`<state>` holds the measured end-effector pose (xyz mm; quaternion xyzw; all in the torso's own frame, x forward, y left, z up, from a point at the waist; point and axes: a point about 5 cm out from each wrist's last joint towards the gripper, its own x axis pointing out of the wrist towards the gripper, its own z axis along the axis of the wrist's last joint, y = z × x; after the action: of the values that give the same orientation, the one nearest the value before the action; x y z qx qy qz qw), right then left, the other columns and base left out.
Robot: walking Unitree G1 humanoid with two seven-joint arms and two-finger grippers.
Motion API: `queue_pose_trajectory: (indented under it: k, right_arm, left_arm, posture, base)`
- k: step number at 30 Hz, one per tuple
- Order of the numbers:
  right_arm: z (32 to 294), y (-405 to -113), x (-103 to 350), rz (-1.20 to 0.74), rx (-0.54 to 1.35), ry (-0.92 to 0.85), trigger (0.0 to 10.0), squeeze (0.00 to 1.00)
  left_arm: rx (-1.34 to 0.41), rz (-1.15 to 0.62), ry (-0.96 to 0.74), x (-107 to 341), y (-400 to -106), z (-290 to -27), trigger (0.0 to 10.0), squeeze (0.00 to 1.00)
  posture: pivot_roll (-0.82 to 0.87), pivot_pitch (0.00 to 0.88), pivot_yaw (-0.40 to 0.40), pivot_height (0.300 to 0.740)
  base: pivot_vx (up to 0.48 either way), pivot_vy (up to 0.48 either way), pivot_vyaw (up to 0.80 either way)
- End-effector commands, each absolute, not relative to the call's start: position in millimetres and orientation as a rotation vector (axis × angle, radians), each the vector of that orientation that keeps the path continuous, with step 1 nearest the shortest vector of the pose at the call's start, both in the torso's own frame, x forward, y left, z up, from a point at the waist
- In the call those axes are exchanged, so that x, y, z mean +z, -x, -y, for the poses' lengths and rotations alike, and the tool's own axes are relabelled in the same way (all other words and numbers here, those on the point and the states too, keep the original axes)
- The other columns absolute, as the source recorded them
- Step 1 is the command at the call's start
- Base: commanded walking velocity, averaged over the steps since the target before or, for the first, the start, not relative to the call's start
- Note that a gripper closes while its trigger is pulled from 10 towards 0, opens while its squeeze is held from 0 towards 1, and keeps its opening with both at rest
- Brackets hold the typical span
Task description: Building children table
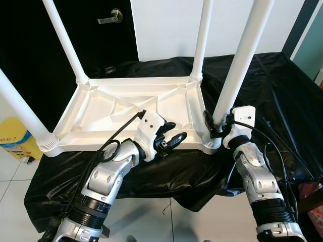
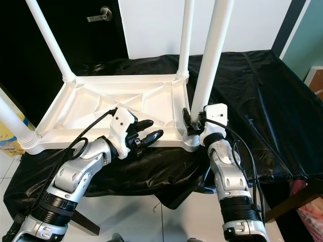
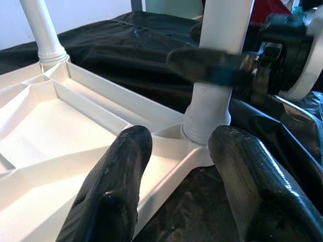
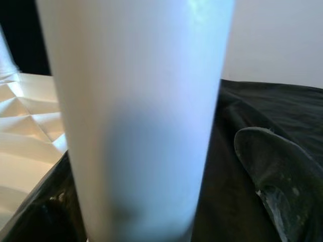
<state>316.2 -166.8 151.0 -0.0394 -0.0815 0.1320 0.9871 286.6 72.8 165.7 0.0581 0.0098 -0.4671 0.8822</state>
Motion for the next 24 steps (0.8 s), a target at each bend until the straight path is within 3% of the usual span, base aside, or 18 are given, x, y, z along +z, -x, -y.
queue_pose_trajectory:
  k: [1, 6, 7, 9, 10, 11, 12, 23, 24]
  right_arm:
    - [168.8, -319.3, 147.5, 0.122, 0.378, 0.094, 10.0, 0.00]
    - [170.8, -325.7, 142.3, 0.073, 0.511, 0.151, 10.0, 0.00]
    - [171.3, -329.5, 137.2, 0.037, 0.561, 0.196, 5.0, 0.00]
    - [172.0, -330.8, 135.4, 0.023, 0.565, 0.197, 5.0, 0.00]
    - [172.5, -331.4, 133.5, 0.014, 0.567, 0.197, 1.4, 0.00]
    - [172.5, -331.4, 133.5, 0.014, 0.567, 0.197, 1.4, 0.00]
    - [173.3, -331.7, 131.4, 0.007, 0.569, 0.197, 0.0, 0.00]
    - [179.7, -336.0, 124.3, -0.015, 0.573, 0.181, 0.0, 0.00]
    - [179.0, -336.3, 124.4, -0.008, 0.567, 0.177, 10.0, 0.00]
  left_arm:
    - [-1.027, -0.027, -0.133, 166.6, -283.1, -72.7, 10.0, 0.00]
    - [-1.004, -0.021, -0.136, 168.1, -285.7, -73.6, 10.0, 0.00]
    - [-0.989, -0.019, -0.129, 168.5, -286.3, -74.3, 10.0, 0.00]
    - [-0.987, -0.019, -0.126, 168.6, -286.1, -74.6, 10.0, 0.00]
    - [-0.986, -0.018, -0.125, 168.5, -285.7, -75.0, 10.0, 0.00]
    - [-0.986, -0.018, -0.125, 168.5, -285.7, -75.0, 10.0, 0.00]
    - [-0.984, -0.019, -0.126, 168.2, -285.4, -75.8, 10.0, 0.00]
    - [-0.953, -0.033, -0.127, 165.6, -284.2, -83.7, 10.0, 0.00]
    - [-0.953, -0.033, -0.124, 164.8, -284.4, -83.5, 10.0, 0.00]
  posture:
    - [-0.08, 0.000, 0.036, 0.740]
    - [-0.08, 0.000, 0.031, 0.740]
    - [-0.07, 0.000, 0.024, 0.740]
    - [-0.07, 0.000, 0.024, 0.740]
    - [-0.06, 0.000, 0.021, 0.740]
    - [-0.06, 0.000, 0.021, 0.740]
    - [-0.05, 0.000, 0.019, 0.740]
    - [-0.05, 0.000, 0.012, 0.740]
    - [-0.05, 0.000, 0.010, 0.740]
  base:
    - [0.000, 0.000, 0.00]
    - [0.000, 0.000, 0.00]
    - [0.000, 0.000, 0.00]
    - [0.000, 0.000, 0.00]
    - [0.000, 0.000, 0.00]
    - [0.000, 0.000, 0.00]
    - [0.000, 0.000, 0.00]
    - [0.000, 0.000, 0.00]
    - [0.000, 0.000, 0.00]
